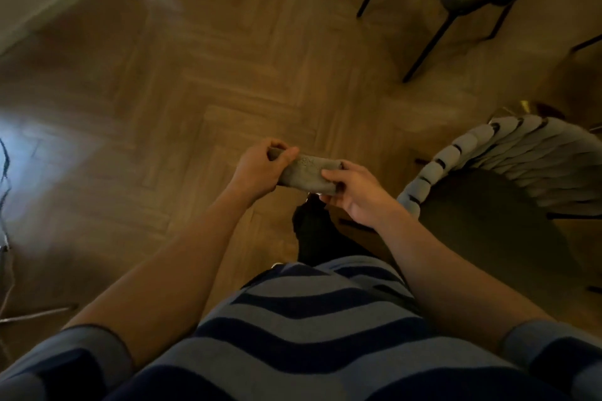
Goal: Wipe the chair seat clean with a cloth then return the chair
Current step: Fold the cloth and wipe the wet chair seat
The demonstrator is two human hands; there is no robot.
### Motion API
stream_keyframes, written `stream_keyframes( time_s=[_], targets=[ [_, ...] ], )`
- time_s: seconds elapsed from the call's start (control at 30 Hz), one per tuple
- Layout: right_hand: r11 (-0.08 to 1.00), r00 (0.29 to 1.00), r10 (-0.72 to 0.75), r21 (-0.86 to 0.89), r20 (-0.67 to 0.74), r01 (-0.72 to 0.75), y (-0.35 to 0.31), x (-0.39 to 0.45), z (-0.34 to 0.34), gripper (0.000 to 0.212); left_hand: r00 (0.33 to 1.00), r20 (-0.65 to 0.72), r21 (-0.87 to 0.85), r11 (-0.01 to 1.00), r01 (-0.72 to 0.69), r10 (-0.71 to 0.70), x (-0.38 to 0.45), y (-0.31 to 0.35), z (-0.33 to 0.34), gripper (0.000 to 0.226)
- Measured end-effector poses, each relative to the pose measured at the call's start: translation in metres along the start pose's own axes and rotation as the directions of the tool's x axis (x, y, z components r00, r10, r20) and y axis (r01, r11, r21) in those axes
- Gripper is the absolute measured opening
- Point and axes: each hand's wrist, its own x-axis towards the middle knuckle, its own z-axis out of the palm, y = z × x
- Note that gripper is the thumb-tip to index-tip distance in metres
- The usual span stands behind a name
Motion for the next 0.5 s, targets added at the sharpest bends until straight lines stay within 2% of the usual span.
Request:
stream_keyframes(
  time_s=[0.07,0.1,0.2,0.37,0.43,0.5],
  targets=[
    [0.995,0.998,-0.019,0.097,-0.051,0.024,-0.033,0.021,0.000,0.009,1.000,0.019,0.009,1.000,-0.004,0.003,0.035,0.019,-0.001,0.028],
    [0.990,0.998,-0.037,0.133,-0.051,0.043,-0.049,0.031,0.000,0.014,1.000,0.008,0.007,1.000,0.000,0.000,0.053,0.028,-0.001,0.028],
    [0.989,0.993,-0.114,0.095,-0.022,0.116,-0.097,0.055,-0.006,0.030,0.999,-0.048,0.027,1.000,-0.001,0.002,0.102,0.056,0.001,0.031],
    [0.975,0.963,-0.220,0.009,-0.153,0.224,-0.176,0.106,-0.012,0.009,0.996,-0.076,0.018,0.999,-0.040,0.041,0.170,0.104,0.004,0.030],
    [0.971,0.952,-0.231,0.016,-0.200,0.239,-0.207,0.127,-0.012,0.009,0.997,-0.059,0.002,0.999,-0.049,0.049,0.201,0.123,0.005,0.031],
    [0.967,0.946,-0.233,0.045,-0.225,0.249,-0.238,0.147,-0.012,0.011,1.000,0.014,0.009,1.000,-0.023,0.022,0.240,0.140,0.002,0.033]
  ],
)
